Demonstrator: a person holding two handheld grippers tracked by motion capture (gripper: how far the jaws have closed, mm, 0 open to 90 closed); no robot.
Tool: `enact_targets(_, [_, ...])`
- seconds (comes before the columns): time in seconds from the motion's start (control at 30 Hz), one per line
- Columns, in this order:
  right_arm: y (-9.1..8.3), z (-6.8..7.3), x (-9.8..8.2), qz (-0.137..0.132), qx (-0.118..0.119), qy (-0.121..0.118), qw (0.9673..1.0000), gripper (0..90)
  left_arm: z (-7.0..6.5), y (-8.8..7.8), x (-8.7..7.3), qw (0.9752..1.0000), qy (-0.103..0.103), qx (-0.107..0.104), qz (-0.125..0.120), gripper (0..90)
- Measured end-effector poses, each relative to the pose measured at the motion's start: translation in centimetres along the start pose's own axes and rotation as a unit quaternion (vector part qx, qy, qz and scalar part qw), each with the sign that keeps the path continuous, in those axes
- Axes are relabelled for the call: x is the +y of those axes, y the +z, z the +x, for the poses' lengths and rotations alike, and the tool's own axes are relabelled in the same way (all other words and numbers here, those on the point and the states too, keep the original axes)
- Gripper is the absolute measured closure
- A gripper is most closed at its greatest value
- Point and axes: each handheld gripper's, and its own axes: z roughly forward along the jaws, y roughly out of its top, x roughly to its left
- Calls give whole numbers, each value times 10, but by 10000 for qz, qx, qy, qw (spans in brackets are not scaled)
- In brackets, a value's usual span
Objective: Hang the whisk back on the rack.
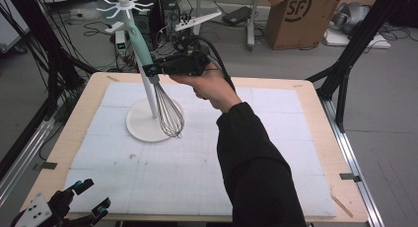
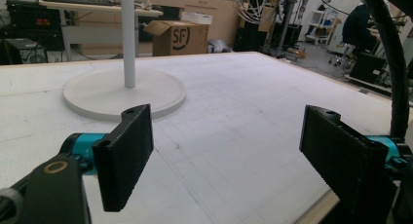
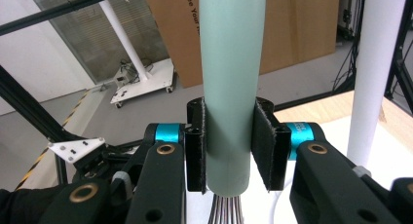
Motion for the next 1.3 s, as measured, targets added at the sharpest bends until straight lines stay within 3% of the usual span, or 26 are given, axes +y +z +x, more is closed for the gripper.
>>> enact_targets(0.33, [8, -7, 17, -88, 186, -5, 9998, 694, 3, 0, -1, 10000, -68, 24, 1, 205])
enact_targets(1.3, [18, -40, 16, -183, 404, 167, 9989, 693, 5, 2, -3, 9999, -119, 71, 54, 206])
